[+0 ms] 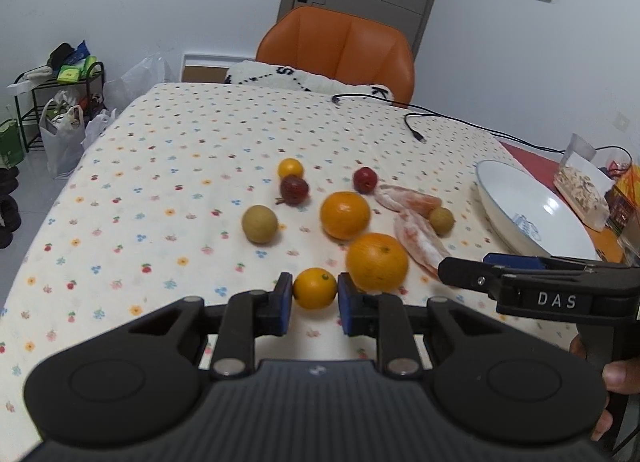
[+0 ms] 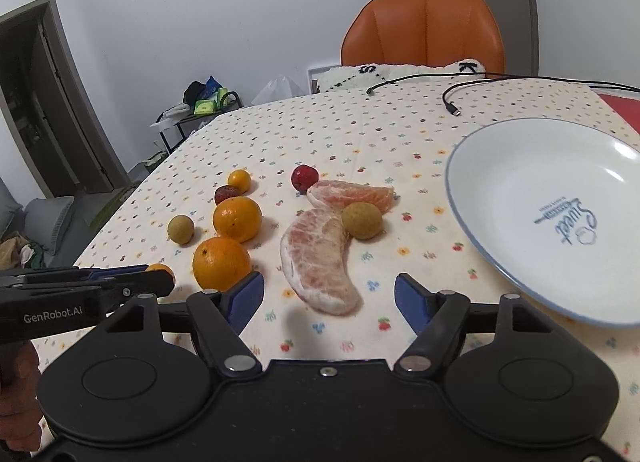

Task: Organize fruits
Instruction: 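Grasp the pink pomelo segment with the right tool while the left tool grasps a small tangerine, then carry both held fruits to the white plate and open both tools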

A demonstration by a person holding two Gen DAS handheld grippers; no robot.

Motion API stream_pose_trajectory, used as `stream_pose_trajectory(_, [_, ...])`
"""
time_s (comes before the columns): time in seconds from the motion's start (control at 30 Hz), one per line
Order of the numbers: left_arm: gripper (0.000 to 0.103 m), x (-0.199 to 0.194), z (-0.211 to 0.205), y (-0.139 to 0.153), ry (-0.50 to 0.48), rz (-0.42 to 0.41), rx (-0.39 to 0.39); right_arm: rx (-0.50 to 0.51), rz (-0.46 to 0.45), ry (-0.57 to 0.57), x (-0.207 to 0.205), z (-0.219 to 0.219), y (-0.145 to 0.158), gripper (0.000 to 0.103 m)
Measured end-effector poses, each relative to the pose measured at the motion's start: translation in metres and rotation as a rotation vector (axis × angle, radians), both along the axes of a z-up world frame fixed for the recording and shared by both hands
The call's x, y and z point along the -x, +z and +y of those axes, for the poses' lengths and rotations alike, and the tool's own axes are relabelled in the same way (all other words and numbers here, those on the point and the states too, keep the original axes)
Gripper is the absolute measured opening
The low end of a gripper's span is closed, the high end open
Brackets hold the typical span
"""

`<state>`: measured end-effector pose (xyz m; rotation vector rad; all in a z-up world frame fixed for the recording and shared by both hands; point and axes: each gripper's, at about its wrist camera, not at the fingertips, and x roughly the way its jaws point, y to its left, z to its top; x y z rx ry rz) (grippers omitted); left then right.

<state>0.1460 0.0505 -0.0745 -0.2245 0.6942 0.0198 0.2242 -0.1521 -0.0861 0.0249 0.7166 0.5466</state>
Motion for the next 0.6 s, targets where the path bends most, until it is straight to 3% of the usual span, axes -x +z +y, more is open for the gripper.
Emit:
stream_pose_trajectory(0.4, [0.022, -0.004, 0.007, 0.0, 0.037, -0.004, -0.008, 0.045, -0.015, 0.012, -0.018, 0.025, -0.005, 0.068])
stream_pose_trajectory(0.5, [0.022, -0.003, 0.006, 0.003, 0.038, -0.01, -0.015, 0.061, -0.028, 0.013, -0.018, 0.026, -0.006, 0.051])
stream_pose_trajectory(0.53, [0.022, -0.002, 0.005, 0.004, 0.039, -0.012, -0.017, 0.057, -0.027, 0.021, -0.017, 0.025, -0.005, 0.04])
stream_pose_trajectory(0.6, [0.022, 0.0, 0.004, 0.006, 0.039, -0.017, -0.019, 0.037, -0.01, 0.03, -0.017, 0.021, -0.004, 0.037])
